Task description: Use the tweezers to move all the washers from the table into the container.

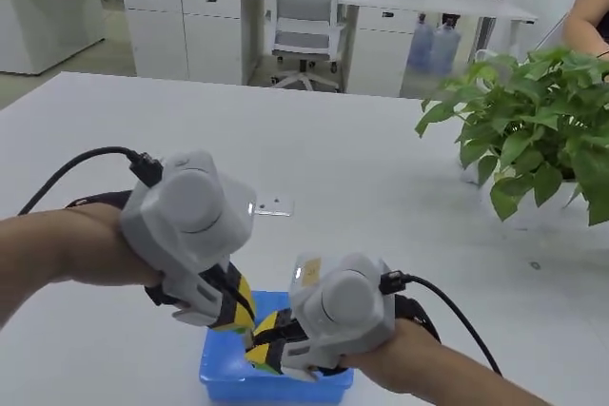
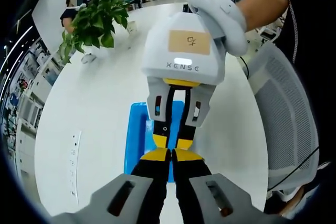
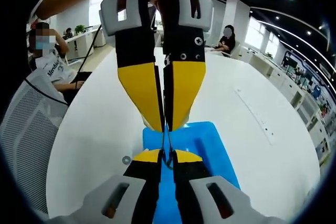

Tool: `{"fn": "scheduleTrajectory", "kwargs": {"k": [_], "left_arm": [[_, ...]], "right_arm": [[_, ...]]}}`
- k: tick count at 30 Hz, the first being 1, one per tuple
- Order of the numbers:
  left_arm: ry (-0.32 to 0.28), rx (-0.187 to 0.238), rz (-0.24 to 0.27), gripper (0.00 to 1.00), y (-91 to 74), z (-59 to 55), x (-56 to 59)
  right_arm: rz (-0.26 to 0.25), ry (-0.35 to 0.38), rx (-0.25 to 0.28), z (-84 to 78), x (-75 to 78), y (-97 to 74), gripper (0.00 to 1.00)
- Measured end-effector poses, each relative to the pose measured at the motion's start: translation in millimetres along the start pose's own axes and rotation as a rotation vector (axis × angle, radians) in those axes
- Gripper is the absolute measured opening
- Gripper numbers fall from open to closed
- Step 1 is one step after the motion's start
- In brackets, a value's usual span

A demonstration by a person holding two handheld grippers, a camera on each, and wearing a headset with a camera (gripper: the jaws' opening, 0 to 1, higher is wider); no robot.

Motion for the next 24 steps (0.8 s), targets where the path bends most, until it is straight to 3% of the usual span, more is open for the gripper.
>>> {"fn": "scheduleTrajectory", "kwargs": {"k": [12,24], "left_arm": [[-0.009,0.009,-0.009,0.06,16.3,-9.9,-6.5],[-0.023,0.017,-0.011,0.06,22.0,-14.3,-8.4]], "right_arm": [[0.022,-0.003,-0.035,-13.9,5.2,11.8,0.10],[0.031,0.013,-0.051,-19.4,6.4,15.7,0.10]]}}
Point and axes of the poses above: the centre of the closed fingertips' face, and the gripper's own axes: y roughly forward along the fingers, x roughly to its right, z roughly out of its top, the point moved 6 cm from there along -y, roughly backward along the fingers, and after that the axes turned 4 degrees about -z, right-handed, at the moved point
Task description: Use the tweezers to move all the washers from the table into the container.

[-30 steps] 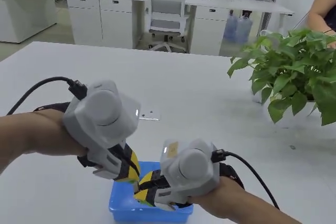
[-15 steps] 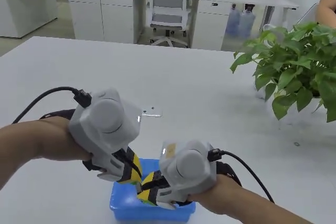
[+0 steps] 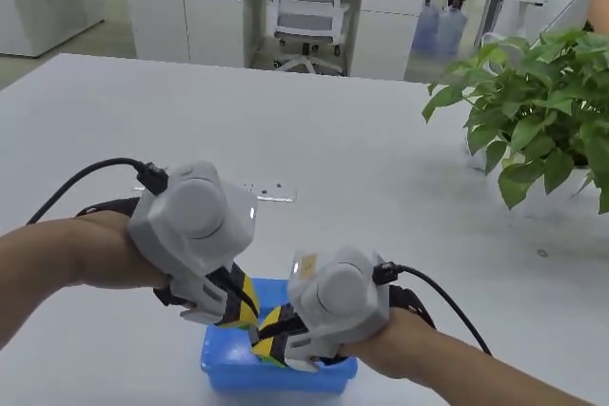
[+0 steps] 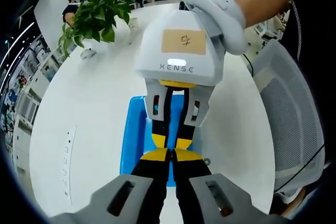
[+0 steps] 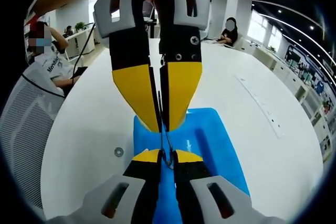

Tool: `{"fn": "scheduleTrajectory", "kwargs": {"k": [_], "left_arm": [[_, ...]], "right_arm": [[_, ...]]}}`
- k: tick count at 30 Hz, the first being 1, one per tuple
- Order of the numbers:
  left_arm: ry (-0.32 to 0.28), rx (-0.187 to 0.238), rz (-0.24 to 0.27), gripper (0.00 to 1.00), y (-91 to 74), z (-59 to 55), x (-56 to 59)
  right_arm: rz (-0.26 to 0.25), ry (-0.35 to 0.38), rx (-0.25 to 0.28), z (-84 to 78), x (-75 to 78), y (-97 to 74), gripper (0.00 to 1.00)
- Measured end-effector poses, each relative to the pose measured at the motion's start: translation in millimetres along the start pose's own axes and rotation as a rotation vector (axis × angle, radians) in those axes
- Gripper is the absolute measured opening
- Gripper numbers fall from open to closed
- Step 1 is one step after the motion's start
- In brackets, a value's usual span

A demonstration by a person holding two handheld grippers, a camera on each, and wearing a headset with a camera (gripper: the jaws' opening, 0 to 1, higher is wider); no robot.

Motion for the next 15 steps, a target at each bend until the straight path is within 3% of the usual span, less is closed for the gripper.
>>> {"fn": "scheduleTrajectory", "kwargs": {"k": [15], "left_arm": [[0.024,0.016,0.009,0.06,-7.5,5.5,3.6]], "right_arm": [[-0.016,-0.010,0.009,4.5,-1.3,-8.3,0.10]]}}
Point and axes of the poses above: the centre of the closed fingertips' face, and the gripper's own axes: y roughly forward along the fingers, x roughly to its right, z roughly out of its top, the point moved 6 cm from there along -y, roughly backward along the fingers, and after that the axes turned 4 degrees about -z, right-handed, at the moved point
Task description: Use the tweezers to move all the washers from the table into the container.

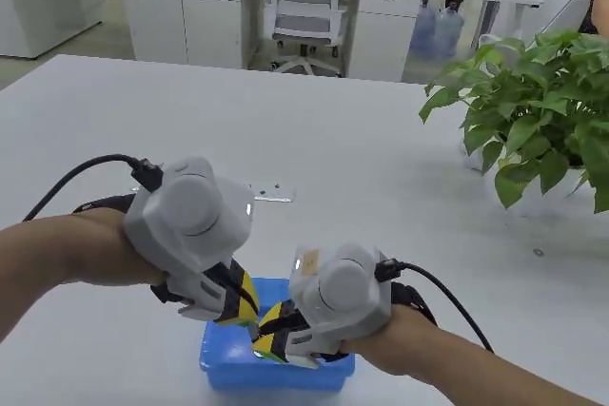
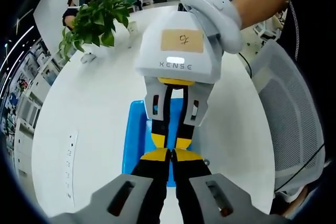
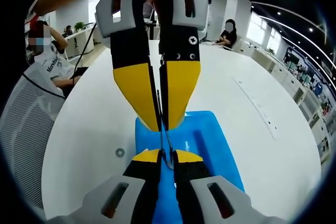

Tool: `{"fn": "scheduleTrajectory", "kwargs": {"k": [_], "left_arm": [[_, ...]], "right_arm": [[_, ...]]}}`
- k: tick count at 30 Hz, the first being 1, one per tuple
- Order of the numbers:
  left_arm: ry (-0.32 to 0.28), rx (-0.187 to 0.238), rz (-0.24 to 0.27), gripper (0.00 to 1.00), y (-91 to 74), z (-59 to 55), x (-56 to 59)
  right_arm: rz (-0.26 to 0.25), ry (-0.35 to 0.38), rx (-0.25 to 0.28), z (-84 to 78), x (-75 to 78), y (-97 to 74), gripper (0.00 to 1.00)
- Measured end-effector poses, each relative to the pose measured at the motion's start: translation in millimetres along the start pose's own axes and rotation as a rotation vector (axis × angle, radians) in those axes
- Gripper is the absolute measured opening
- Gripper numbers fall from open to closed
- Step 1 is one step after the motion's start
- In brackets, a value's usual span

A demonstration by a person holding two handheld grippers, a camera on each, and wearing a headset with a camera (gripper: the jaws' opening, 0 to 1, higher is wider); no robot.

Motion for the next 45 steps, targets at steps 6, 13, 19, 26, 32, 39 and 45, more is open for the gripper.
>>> {"fn": "scheduleTrajectory", "kwargs": {"k": [6,13,19,26,32,39,45], "left_arm": [[0.009,0.006,0.007,0.06,-6.9,3.2,3.3],[0.026,0.013,0.007,0.06,-15.6,8.4,7.6],[0.040,0.011,0.015,0.06,-24.8,13.3,12.8],[0.042,0.009,0.025,0.06,-35.5,18.1,20.0],[0.032,0.006,0.035,0.06,-45.1,21.4,28.2],[0.024,-0.005,0.036,0.06,-50.2,23.5,38.2],[0.025,-0.015,0.029,0.06,-49.9,21.7,47.6]], "right_arm": [[-0.007,-0.006,0.012,5.5,-2.3,-4.9,0.10],[-0.017,-0.013,0.029,12.8,-5.3,-12.5,0.10],[-0.027,-0.021,0.043,20.2,-8.5,-18.3,0.10],[-0.039,-0.036,0.059,30.9,-15.9,-24.7,0.10],[-0.047,-0.046,0.076,38.3,-22.3,-30.7,0.11],[-0.049,-0.048,0.082,43.9,-30.8,-34.0,0.11],[-0.043,-0.042,0.090,43.4,-41.3,-32.5,0.11]]}}
Point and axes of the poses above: the centre of the closed fingertips' face, and the gripper's own axes: y roughly forward along the fingers, x roughly to its right, z roughly out of its top, the point moved 6 cm from there along -y, roughly backward along the fingers, and after that the axes turned 4 degrees about -z, right-handed, at the moved point
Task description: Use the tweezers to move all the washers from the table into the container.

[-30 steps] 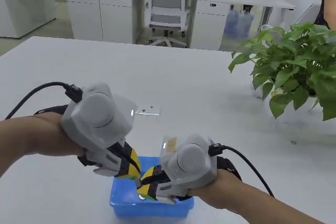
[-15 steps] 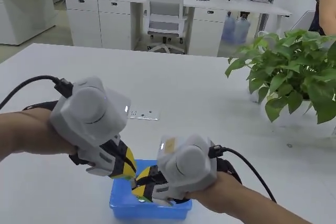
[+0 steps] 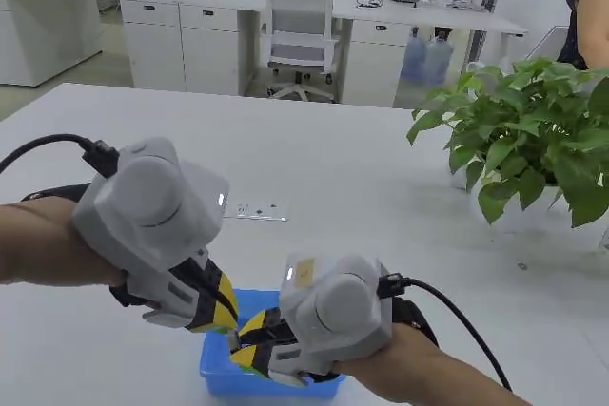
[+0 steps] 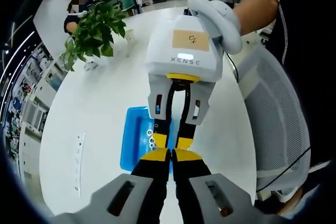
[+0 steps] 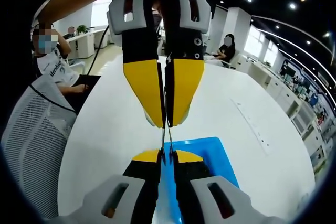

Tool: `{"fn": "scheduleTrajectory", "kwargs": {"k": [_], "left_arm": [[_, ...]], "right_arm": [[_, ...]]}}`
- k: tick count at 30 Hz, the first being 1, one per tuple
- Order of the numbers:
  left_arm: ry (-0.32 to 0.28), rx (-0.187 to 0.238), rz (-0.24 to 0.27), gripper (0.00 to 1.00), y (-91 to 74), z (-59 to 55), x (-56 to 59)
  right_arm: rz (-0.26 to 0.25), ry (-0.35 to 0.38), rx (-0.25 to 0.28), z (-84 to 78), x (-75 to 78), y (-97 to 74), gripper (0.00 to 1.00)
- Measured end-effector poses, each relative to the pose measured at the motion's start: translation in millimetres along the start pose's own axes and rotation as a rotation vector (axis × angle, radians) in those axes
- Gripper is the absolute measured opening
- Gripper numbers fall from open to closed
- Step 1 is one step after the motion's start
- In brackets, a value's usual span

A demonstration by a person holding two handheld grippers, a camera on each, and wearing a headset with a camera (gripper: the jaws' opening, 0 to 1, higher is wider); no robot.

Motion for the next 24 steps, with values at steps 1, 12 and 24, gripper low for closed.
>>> {"fn": "scheduleTrajectory", "kwargs": {"k": [1,12,24], "left_arm": [[-0.001,0.000,-0.001,0.06,0.5,-0.8,1.3],[-0.011,-0.010,-0.025,0.06,7.9,-9.1,11.7],[-0.020,-0.013,-0.052,0.06,17.9,-16.5,20.1]], "right_arm": [[0.001,0.002,0.000,-0.3,-1.2,0.3,0.11],[0.020,0.013,-0.003,-7.1,-17.1,4.3,0.11],[0.041,0.037,-0.008,-16.2,-28.7,10.0,0.12]]}}
Point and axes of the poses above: the centre of the closed fingertips' face, and the gripper's own axes: y roughly forward along the fingers, x roughly to its right, z roughly out of its top, the point moved 6 cm from there along -y, roughly backward along the fingers, and after that the axes turned 4 degrees about -z, right-handed, at the moved point
